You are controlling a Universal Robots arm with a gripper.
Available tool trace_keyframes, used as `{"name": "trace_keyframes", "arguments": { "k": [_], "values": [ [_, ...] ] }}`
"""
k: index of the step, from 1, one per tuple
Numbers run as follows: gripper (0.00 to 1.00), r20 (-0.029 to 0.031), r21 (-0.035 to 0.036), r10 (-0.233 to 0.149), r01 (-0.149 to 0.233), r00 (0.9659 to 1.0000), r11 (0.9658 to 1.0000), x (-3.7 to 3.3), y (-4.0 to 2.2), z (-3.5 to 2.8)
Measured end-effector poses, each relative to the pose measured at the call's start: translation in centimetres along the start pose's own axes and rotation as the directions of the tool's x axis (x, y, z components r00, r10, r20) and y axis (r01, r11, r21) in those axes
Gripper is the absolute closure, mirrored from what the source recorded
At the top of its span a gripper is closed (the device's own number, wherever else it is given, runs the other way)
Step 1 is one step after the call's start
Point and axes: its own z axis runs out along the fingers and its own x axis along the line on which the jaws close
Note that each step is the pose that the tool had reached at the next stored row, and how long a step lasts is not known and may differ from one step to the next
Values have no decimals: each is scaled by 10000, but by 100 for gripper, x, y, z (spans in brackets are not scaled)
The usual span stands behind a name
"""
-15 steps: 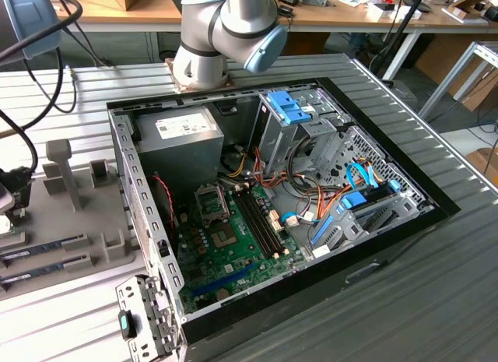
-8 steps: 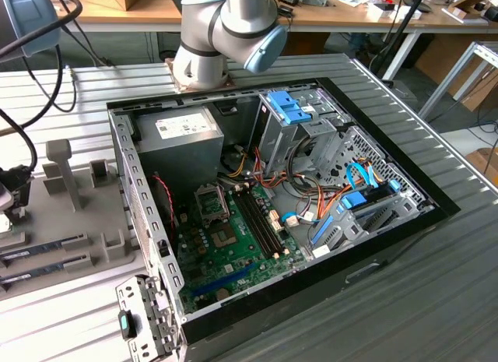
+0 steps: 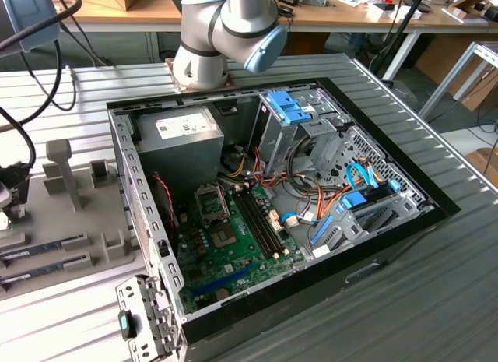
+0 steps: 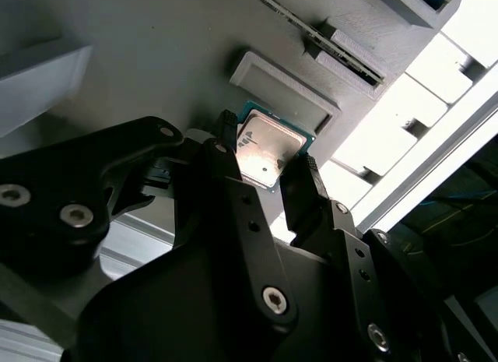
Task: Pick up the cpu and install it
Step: 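Pick up the cpu and move it towards the insertion slot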
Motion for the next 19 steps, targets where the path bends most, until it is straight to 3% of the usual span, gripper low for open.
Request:
{"name": "trace_keyframes", "arguments": {
  "k": [19],
  "values": [
    [53,1,-89,2,-2,10000,10000,-3,0,-153]
  ]
}}
